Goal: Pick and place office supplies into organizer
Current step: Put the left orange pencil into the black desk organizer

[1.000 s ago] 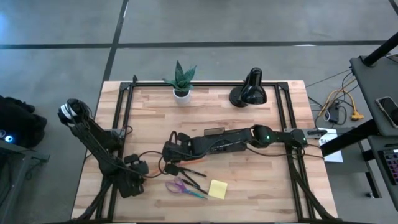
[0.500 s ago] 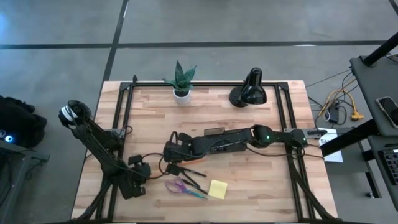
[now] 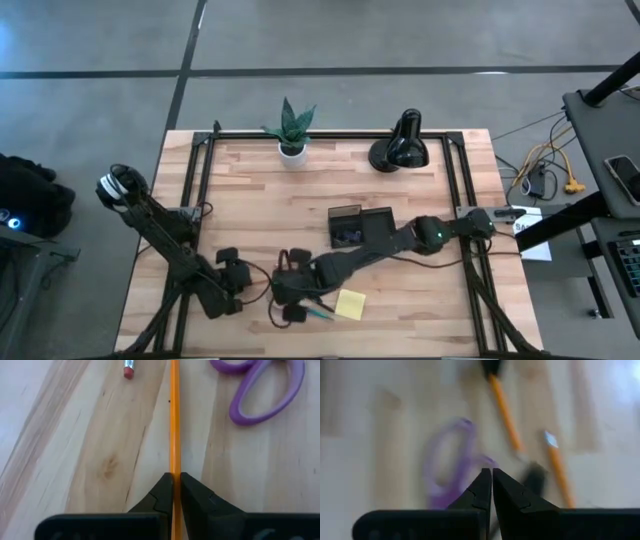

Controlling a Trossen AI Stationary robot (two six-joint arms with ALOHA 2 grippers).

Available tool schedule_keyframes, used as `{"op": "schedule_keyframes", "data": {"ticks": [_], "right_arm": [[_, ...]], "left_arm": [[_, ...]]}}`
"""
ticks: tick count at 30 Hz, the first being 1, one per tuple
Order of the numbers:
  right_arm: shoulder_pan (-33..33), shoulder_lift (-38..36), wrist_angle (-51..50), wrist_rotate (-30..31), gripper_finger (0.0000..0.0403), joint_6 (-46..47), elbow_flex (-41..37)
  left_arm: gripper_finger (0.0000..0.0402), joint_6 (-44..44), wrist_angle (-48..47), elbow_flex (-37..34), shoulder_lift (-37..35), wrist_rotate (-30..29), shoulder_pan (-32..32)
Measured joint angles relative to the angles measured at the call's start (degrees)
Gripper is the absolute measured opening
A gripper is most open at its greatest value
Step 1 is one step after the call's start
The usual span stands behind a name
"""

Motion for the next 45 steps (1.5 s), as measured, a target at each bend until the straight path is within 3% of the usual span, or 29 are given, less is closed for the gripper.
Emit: {"op": "schedule_keyframes", "data": {"ticks": [9,14,26,34,45], "right_arm": [[-4.8,0.5,0.9,-2.8,0.0009,34.0,-3.3],[-6.1,0.5,5.4,-10.7,0.0009,42.1,-5.2],[-6.2,0.5,5.9,-5.2,0.0009,41.8,-6.6],[-6.5,0.5,5.7,-4.6,0.0009,41.2,-9.7],[-6.7,0.4,7.8,-2.9,0.0009,37.9,-7.8]], "left_arm": [[0.0007,-3.1,0.8,-0.1,0.0,-0.2,-0.1],[0.0006,-4.7,0.9,-0.1,-0.1,-0.3,-0.2],[0.0006,-7.6,2.4,-0.1,-0.1,-0.8,-0.1],[0.0006,-9.1,1.9,-0.1,-0.2,-1.2,0.0],[0.0006,-10.6,0.6,-0.2,-0.1,-0.8,0.2]]}}
